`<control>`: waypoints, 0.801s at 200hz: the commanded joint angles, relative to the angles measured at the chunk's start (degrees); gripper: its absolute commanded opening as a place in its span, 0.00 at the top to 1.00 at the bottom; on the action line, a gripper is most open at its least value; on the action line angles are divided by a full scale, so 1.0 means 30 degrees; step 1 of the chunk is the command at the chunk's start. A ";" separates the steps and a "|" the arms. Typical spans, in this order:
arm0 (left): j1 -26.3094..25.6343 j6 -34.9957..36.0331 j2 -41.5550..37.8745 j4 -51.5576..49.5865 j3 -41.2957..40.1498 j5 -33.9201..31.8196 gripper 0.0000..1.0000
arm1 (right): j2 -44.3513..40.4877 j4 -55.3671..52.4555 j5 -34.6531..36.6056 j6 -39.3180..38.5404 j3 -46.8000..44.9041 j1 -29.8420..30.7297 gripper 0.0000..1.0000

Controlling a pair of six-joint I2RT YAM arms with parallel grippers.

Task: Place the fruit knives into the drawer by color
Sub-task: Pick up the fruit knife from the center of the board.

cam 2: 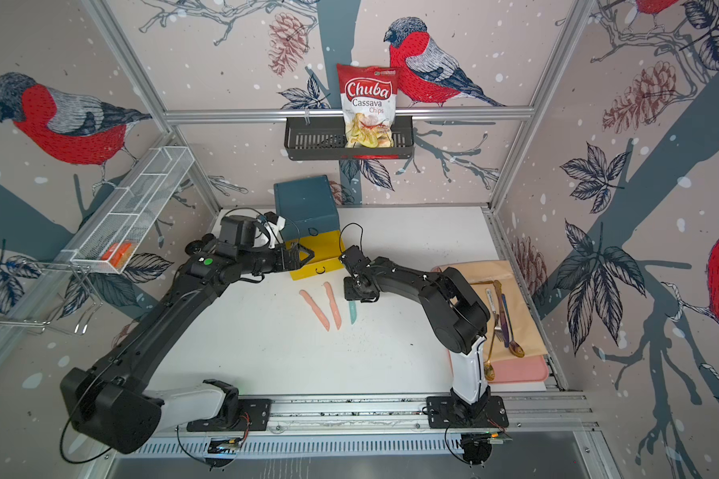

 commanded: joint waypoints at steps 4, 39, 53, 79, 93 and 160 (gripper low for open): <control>0.0015 -0.0143 0.0152 0.0686 0.0238 0.0362 0.03 | 0.0546 0.0023 0.0594 -0.0508 0.0349 0.0232 0.60; 0.0015 -0.0090 0.0486 0.0685 0.0398 0.0405 0.03 | 0.1210 -0.0175 0.1271 -0.0651 0.0512 0.0713 0.64; 0.0000 -0.0079 0.0583 0.0730 0.0448 0.0435 0.03 | 0.1214 -0.0208 0.1475 -0.0555 0.0298 0.0744 0.67; 0.0015 -0.0100 0.0725 0.0739 0.0511 0.0446 0.03 | 0.1108 -0.0592 0.1706 -0.0696 -0.0225 0.0725 0.78; 0.0014 -0.0059 0.0784 0.0745 0.0554 0.0466 0.03 | 0.0799 -0.0809 0.1739 -0.0858 -0.0810 0.0743 0.79; 0.0013 -0.0264 0.0816 0.1377 -0.0126 0.0805 0.03 | -0.1775 -0.2161 0.0950 -0.1536 -0.3349 0.0254 0.82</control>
